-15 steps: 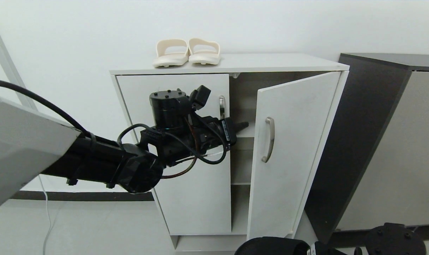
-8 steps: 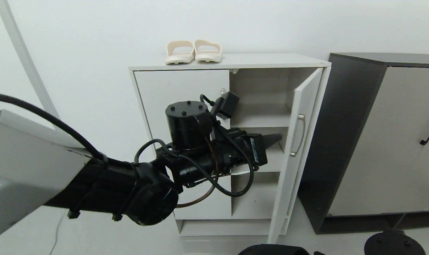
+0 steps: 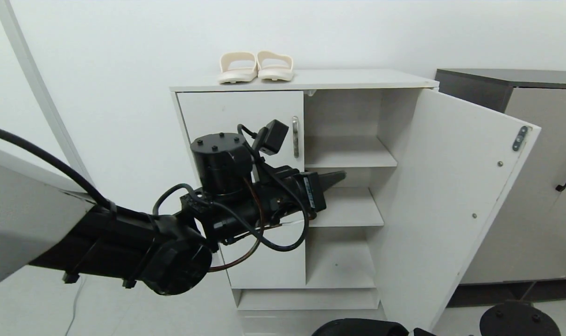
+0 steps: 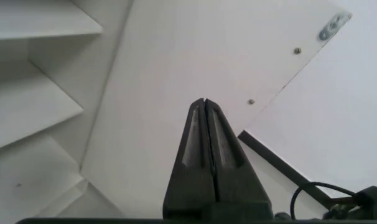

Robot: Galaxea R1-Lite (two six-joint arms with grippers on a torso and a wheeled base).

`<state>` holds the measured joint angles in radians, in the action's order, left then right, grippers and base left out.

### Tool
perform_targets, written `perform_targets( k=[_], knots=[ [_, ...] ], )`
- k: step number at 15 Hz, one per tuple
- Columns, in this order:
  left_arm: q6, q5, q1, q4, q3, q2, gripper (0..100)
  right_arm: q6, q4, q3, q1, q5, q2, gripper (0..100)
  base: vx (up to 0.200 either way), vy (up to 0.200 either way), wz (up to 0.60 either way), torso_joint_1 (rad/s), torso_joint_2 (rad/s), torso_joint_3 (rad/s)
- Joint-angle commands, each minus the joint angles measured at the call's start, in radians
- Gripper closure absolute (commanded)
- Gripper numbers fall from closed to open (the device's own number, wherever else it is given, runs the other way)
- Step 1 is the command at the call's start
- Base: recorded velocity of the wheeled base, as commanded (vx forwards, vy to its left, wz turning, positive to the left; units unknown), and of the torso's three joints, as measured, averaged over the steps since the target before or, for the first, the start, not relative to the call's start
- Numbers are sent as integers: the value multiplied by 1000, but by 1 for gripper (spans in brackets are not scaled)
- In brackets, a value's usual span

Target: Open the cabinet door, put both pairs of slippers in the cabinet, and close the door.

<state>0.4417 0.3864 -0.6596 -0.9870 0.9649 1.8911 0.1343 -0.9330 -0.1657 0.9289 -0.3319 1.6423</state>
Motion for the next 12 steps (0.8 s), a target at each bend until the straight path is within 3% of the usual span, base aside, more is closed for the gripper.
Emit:
perform_targets(
  k=[1,4,6,7,8,10,12],
  knots=[
    [-9,0,61,7,-81,-136,100,-10,0,-46,-36,8,1,100,0,0,0,0,0,0],
    [-75,0,175,94,-184,-352,100,-68,0,-117,-119,51,8,100,0,0,0,0,0,0],
    [-84,-7,227,232,-224,-503,100,-119,0,-172,-133,168,34,100,0,0,0,0,0,0],
    [-115,-47,261,349,-249,-635,100,-177,-3,-232,-133,284,62,100,0,0,0,0,0,0],
    [-170,-92,287,439,-262,-731,100,-220,-3,-291,-133,381,94,100,0,0,0,0,0,0],
    [-282,-251,305,659,-279,-886,100,-301,-1,-413,-133,594,175,100,0,0,0,0,0,0],
    [-321,-402,305,815,-279,-1031,100,-326,-1,-511,-145,752,252,100,0,0,0,0,0,0]
  ],
)
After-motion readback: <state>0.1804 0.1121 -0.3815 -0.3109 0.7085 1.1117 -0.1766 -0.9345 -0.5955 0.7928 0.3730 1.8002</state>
